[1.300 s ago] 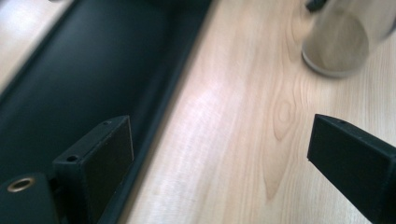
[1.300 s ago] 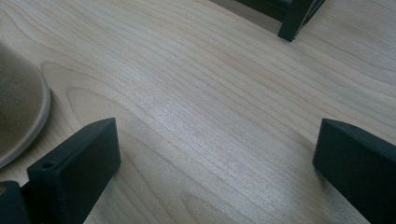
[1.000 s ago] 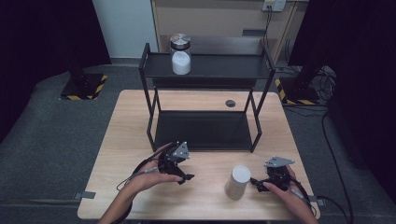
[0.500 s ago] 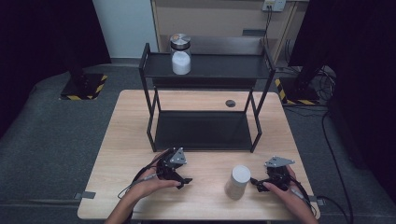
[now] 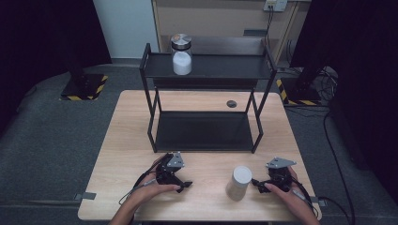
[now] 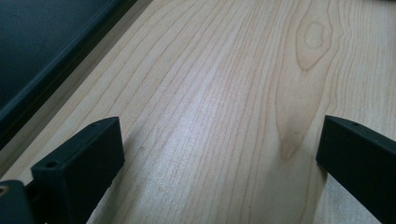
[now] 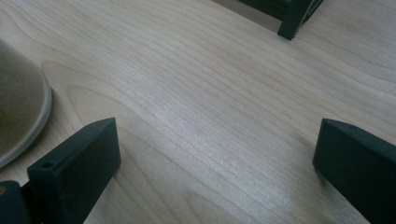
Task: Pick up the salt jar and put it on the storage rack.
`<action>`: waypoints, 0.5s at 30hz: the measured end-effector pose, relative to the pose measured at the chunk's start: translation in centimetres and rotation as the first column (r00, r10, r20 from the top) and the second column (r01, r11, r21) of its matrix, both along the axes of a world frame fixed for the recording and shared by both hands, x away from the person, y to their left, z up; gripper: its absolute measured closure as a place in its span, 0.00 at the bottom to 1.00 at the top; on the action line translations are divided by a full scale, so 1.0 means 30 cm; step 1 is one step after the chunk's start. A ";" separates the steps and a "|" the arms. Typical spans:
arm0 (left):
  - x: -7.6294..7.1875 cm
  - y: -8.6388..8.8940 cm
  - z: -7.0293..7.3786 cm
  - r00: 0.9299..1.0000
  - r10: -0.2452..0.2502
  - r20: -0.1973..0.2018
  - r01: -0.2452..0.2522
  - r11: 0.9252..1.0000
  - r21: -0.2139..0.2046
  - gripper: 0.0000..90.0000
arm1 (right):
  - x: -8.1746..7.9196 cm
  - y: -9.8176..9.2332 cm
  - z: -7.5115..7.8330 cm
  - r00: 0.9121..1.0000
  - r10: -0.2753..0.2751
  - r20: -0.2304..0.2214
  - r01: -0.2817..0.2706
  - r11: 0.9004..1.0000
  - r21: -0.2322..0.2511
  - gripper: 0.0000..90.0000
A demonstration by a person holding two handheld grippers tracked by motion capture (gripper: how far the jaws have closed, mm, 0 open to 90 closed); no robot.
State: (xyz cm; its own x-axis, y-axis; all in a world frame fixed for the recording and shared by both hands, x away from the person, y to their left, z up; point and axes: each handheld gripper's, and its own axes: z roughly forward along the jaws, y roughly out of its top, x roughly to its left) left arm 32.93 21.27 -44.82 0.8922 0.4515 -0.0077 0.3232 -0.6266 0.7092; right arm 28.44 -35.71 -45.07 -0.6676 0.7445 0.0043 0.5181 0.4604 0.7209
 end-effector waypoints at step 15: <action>-0.004 0.000 0.000 1.000 0.007 -0.001 -0.007 1.000 0.000 0.00 | -0.015 0.007 0.001 1.000 -0.019 -0.001 0.019 1.000 -0.004 0.01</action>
State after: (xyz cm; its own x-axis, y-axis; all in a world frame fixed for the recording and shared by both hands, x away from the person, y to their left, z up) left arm 32.81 21.26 -44.82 0.8891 0.4577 -0.0085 0.3282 -0.6245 0.7087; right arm 27.98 -35.49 -45.03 -0.6534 0.7570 0.0018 0.5273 0.4534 0.7186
